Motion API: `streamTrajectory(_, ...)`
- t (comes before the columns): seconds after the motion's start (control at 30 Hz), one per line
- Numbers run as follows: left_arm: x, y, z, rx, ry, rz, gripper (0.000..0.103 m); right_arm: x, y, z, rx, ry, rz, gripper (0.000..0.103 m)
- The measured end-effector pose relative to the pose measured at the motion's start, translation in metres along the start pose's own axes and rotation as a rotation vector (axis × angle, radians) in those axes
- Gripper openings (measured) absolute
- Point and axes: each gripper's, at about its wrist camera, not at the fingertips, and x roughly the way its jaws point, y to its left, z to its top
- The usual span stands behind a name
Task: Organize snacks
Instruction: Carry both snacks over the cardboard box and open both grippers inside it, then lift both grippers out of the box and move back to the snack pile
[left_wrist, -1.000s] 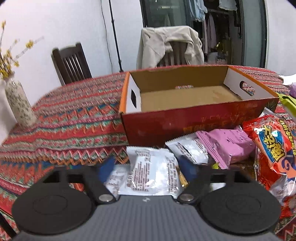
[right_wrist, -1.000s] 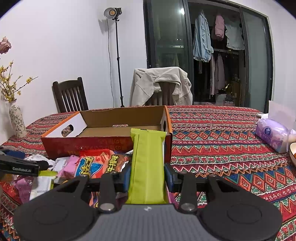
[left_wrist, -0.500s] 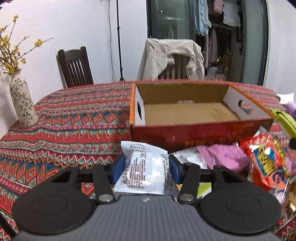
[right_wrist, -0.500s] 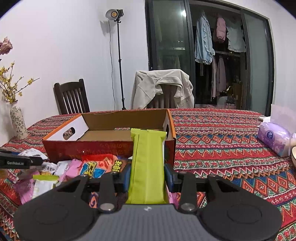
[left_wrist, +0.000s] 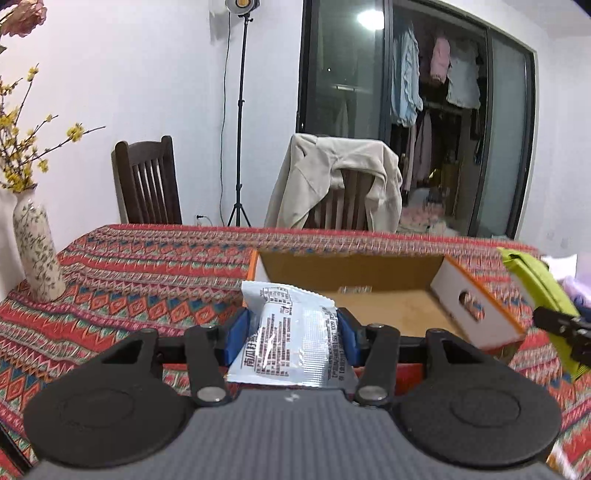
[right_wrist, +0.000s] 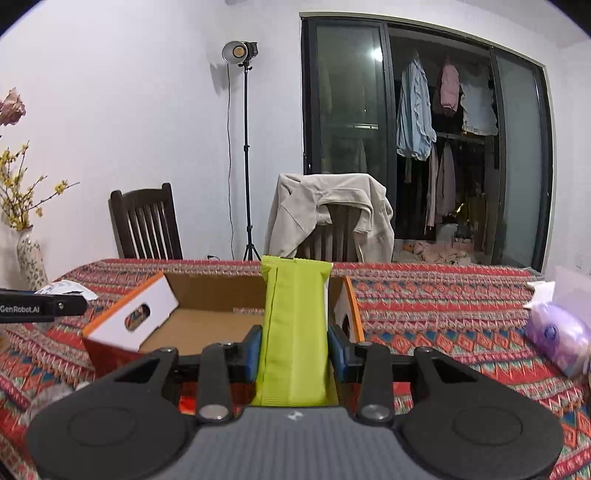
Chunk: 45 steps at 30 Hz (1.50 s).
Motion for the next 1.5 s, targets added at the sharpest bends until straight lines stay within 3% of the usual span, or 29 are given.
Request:
streamTrajectory(0.43, 0.067, -0.009, 0.038, -0.085, -0.006, 0.042, 0.052, 0.076, -0.001, 0.047, 0.048, -0.009, -0.021, 0.036)
streamTrajectory(0.77, 0.108, -0.006, 0.023, -0.074, 0.038, 0.062, 0.052, 0.123, -0.007, 0.033, 0.051, 0.050, -0.013, 0.036)
streamTrajectory(1.07, 0.119, -0.002, 0.012, -0.074, 0.071, 0.061, 0.052, 0.146, -0.012, 0.019, 0.049, 0.132, -0.026, 0.037)
streamTrajectory(1.13, 0.119, -0.003, 0.010, -0.072, 0.071, 0.056, 0.054, 0.149, -0.013, 0.016, 0.050, 0.153, -0.023, 0.038)
streamTrajectory(1.23, 0.116, -0.004, 0.009, -0.067, 0.052, 0.061, 0.071, 0.148, -0.015, 0.015, 0.055, 0.152, -0.018, 0.039)
streamTrajectory(1.3, 0.112, -0.004, 0.010, -0.074, 0.028, 0.067, 0.088, 0.144, -0.016, 0.014, 0.065, 0.142, -0.013, 0.053)
streamTrajectory(1.33, 0.109, -0.004, 0.010, -0.076, 0.014, 0.069, 0.092, 0.142, -0.016, 0.014, 0.071, 0.133, -0.009, 0.075)
streamTrajectory(1.37, 0.107, -0.004, 0.010, -0.080, 0.003, 0.069, 0.101, 0.140, -0.016, 0.014, 0.073, 0.125, -0.006, 0.088)
streamTrajectory(1.5, 0.099, -0.003, 0.011, -0.097, -0.032, 0.066, 0.103, 0.135, -0.015, 0.015, 0.075, 0.105, -0.003, 0.099)
